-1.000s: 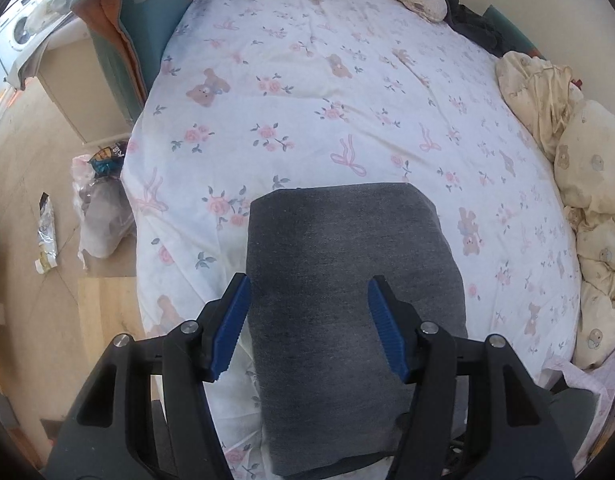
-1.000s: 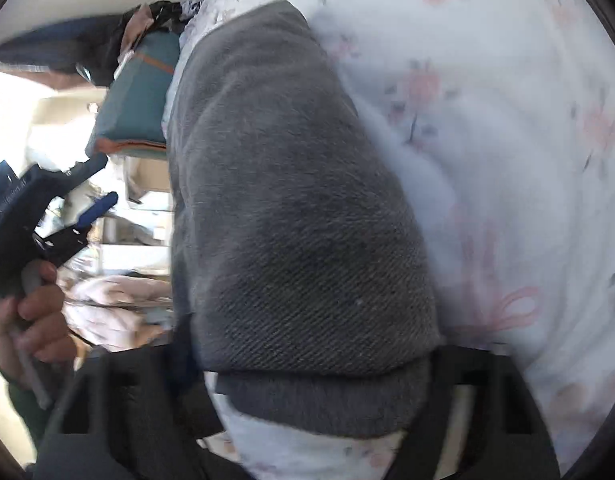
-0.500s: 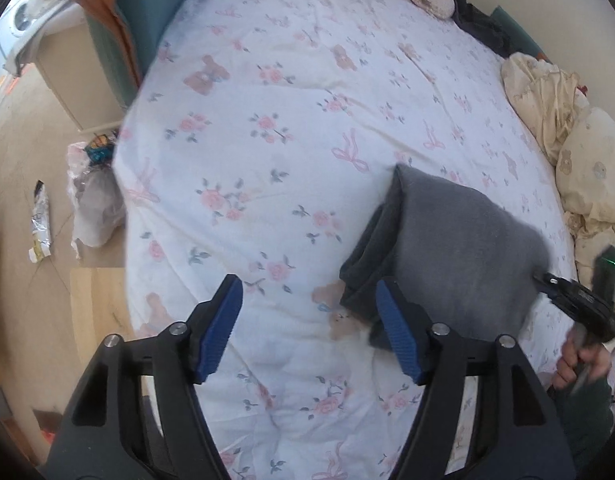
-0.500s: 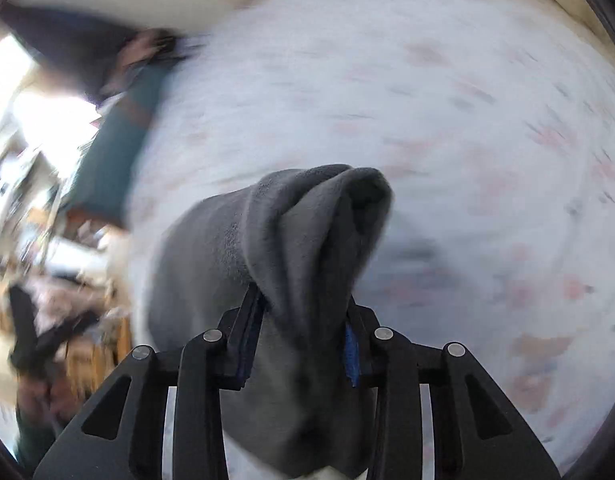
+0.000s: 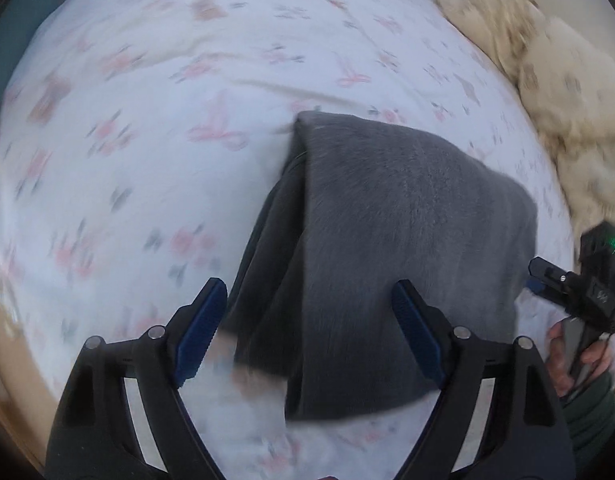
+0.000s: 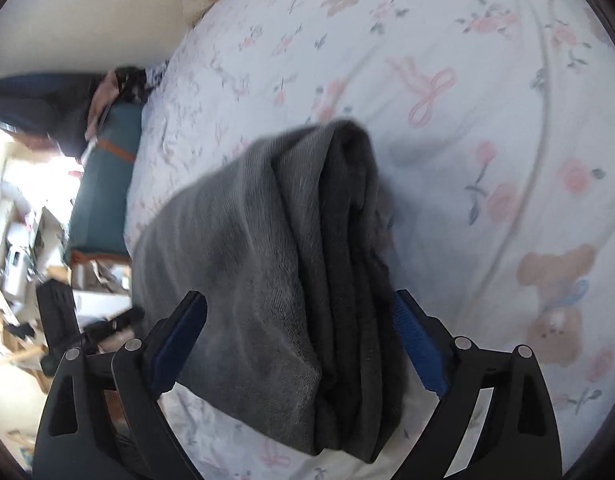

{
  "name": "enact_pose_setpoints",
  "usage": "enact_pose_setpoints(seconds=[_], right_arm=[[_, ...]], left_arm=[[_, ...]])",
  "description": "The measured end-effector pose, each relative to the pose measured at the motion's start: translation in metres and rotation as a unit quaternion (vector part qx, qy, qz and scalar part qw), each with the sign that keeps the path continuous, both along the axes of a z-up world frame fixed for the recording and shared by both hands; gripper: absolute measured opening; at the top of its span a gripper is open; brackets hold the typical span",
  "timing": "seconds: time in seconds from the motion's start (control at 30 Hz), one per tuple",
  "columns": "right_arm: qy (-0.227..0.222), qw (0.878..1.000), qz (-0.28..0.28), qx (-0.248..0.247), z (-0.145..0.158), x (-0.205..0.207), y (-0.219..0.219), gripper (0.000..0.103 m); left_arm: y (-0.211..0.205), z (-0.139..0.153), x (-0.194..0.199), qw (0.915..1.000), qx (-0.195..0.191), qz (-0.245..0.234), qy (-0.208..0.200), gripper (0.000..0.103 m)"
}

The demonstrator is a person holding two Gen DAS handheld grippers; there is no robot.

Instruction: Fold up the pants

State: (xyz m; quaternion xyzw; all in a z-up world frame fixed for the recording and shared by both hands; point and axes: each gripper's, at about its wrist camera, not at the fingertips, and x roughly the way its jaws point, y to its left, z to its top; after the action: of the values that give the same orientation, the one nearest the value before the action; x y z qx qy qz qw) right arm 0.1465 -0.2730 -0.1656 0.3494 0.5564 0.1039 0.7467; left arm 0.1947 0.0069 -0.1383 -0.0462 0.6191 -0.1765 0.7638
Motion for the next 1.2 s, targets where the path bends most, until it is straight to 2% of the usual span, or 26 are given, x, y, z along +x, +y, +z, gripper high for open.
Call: enact_pose_setpoints(seconds=[0.07,0.13,0.2,0.27,0.3,0.4,0.47,0.53,0.63,0.67,0.7,0.77,0.8,0.83,0.87,0.9,0.93,1.0,1.07,1.13,1.2], right_arm=[[0.009,0.999,0.020,-0.026,-0.008,0.003,0.009,0.095],[0.028,0.998,0.055,-0.029,-0.022,0.004,0.020,0.095],[0.021,0.996,0.070,-0.047,-0.022,0.005,0.024,0.097],[0.020,0.996,0.071,-0.048,-0.022,0.008,0.029,0.103],[0.019,0.996,0.066,-0.050,-0.022,0.009,0.029,0.103],[0.007,0.998,0.054,-0.043,-0.020,0.009,0.028,0.103],[-0.001,0.998,0.053,-0.033,-0.019,0.010,0.029,0.101],[-0.005,0.997,0.065,-0.045,-0.017,0.011,0.033,0.100],[-0.008,0.995,0.075,-0.064,-0.017,0.009,0.038,0.093],[-0.012,0.995,0.079,-0.064,-0.015,0.009,0.038,0.081],[-0.016,0.994,0.081,-0.069,-0.012,0.009,0.039,0.076],[-0.035,0.993,0.085,-0.079,-0.005,0.009,0.042,0.057],[-0.041,0.992,0.087,-0.082,-0.001,0.009,0.044,0.053],[-0.047,0.992,0.086,-0.080,0.004,0.009,0.044,0.044],[-0.053,0.992,0.086,-0.078,0.008,0.010,0.044,0.038],[-0.060,0.991,0.086,-0.078,0.012,0.011,0.044,0.036],[-0.065,0.991,0.086,-0.077,0.019,0.010,0.044,0.034],[-0.079,0.990,0.089,-0.071,0.033,0.011,0.047,0.032],[-0.111,0.987,0.102,-0.060,0.055,0.008,0.049,0.032],[-0.124,0.981,0.140,-0.046,0.072,0.013,0.054,0.032],[-0.110,0.976,0.183,-0.033,0.073,0.023,0.064,0.032]], left_arm=[[-0.003,-0.009,0.005,0.9997,-0.019,-0.012,0.000,0.082],[0.000,-0.018,0.011,0.9990,-0.039,-0.009,0.018,0.083],[0.005,-0.027,0.017,0.9980,-0.051,-0.006,0.038,0.094],[0.010,-0.038,0.020,0.9967,-0.062,-0.005,0.052,0.101],[0.013,-0.043,0.021,0.9958,-0.068,-0.003,0.060,0.103],[0.016,-0.048,0.019,0.9929,-0.097,0.003,0.069,0.103],[0.014,-0.043,0.020,0.9928,-0.102,-0.010,0.062,0.103],[0.012,-0.044,0.022,0.9937,-0.093,-0.025,0.056,0.103],[0.008,-0.052,0.021,0.9921,-0.101,-0.011,0.073,0.100],[0.004,-0.052,0.020,0.9927,-0.096,-0.012,0.071,0.092],[0.000,-0.050,0.018,0.9926,-0.099,-0.018,0.067,0.080],[-0.006,-0.046,0.015,0.9928,-0.098,-0.026,0.064,0.071],[-0.008,-0.044,0.013,0.9935,-0.094,-0.030,0.058,0.063],[-0.011,-0.039,0.011,0.9943,-0.089,-0.036,0.047,0.057],[-0.013,-0.034,0.010,0.9948,-0.085,-0.041,0.037,0.048],[-0.014,-0.028,0.008,0.9952,-0.082,-0.045,0.030,0.036],[-0.013,-0.017,0.006,0.9952,-0.085,-0.045,0.021,0.031],[-0.008,0.007,0.002,0.9934,-0.109,-0.036,0.004,0.028],[0.001,0.033,-0.012,0.9944,-0.104,-0.017,-0.011,0.028],[0.019,0.045,-0.031,0.9934,-0.111,0.026,0.003,0.027],[0.032,0.044,-0.059,0.9912,-0.114,0.063,0.028,0.027]])
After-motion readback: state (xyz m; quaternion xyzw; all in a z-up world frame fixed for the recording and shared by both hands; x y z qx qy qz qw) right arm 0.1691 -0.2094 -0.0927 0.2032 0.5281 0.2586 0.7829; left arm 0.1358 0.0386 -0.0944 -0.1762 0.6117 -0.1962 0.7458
